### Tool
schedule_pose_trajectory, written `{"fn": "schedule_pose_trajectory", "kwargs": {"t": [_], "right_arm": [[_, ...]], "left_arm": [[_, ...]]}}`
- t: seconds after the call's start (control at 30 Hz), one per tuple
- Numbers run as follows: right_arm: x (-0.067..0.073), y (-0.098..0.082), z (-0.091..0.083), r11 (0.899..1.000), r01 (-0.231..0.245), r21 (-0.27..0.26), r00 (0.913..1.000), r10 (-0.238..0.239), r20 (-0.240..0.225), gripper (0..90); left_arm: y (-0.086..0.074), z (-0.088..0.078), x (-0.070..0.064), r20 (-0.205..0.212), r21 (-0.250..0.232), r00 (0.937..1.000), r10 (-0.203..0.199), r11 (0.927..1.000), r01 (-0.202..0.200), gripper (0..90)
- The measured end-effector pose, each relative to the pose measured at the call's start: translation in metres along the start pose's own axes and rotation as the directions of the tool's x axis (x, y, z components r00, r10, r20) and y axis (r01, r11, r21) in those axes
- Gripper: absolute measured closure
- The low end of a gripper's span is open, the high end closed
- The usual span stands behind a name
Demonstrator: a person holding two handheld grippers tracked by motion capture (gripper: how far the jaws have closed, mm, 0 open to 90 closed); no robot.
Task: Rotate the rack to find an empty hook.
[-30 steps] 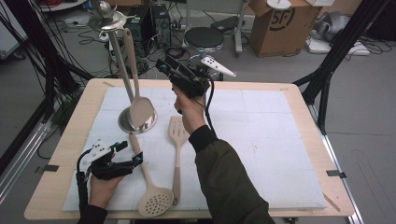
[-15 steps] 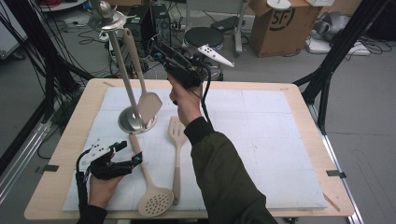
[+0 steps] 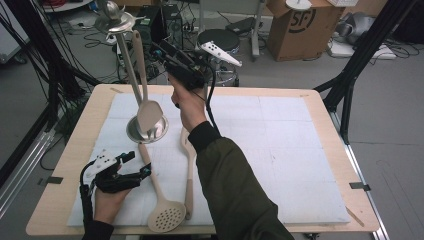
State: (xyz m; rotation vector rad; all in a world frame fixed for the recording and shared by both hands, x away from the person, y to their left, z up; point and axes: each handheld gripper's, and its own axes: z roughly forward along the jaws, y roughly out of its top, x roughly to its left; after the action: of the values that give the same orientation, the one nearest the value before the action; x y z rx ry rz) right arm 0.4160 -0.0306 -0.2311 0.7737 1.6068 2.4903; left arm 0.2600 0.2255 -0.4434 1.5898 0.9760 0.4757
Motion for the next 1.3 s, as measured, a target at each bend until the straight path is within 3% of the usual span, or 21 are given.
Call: {"fn": "schedule_pose_trajectory", "kwargs": {"t": [0.1, 0.33, 0.5, 0.8, 1.3], "right_arm": [[0.000, 0.001, 0.007, 1.000, 0.011, -0.001, 0.9999, -0.011, -0.009, 66.9], [-0.002, 0.001, 0.021, 1.000, 0.023, 0.017, 0.9997, -0.023, -0.012, 88.7], [-0.003, 0.003, 0.030, 0.999, 0.036, 0.015, 0.9993, -0.036, -0.007, 89.8], [-0.010, 0.000, 0.041, 1.000, 0.015, 0.028, 0.9995, -0.016, 0.029, 89.8], [0.006, -0.008, 0.048, 0.998, 0.016, 0.056, 0.9997, -0.016, -0.017, 89.9]], "left_arm": [[0.000, 0.000, 0.000, 0.003, -0.003, 1.0000, -0.003, 1.0000, 0.003, 18.2], [0.000, 0.000, 0.000, 0.008, -0.006, 0.9999, -0.006, 1.0000, 0.006, 18.3], [0.000, 0.001, 0.000, 0.017, -0.007, 0.9998, -0.007, 0.9999, 0.007, 18.5], [0.000, 0.001, -0.004, 0.026, -0.007, 0.9997, -0.004, 1.0000, 0.004, 18.7], [0.000, 0.000, -0.003, 0.026, -0.008, 0.9997, -0.002, 1.0000, 0.002, 18.8]]}}
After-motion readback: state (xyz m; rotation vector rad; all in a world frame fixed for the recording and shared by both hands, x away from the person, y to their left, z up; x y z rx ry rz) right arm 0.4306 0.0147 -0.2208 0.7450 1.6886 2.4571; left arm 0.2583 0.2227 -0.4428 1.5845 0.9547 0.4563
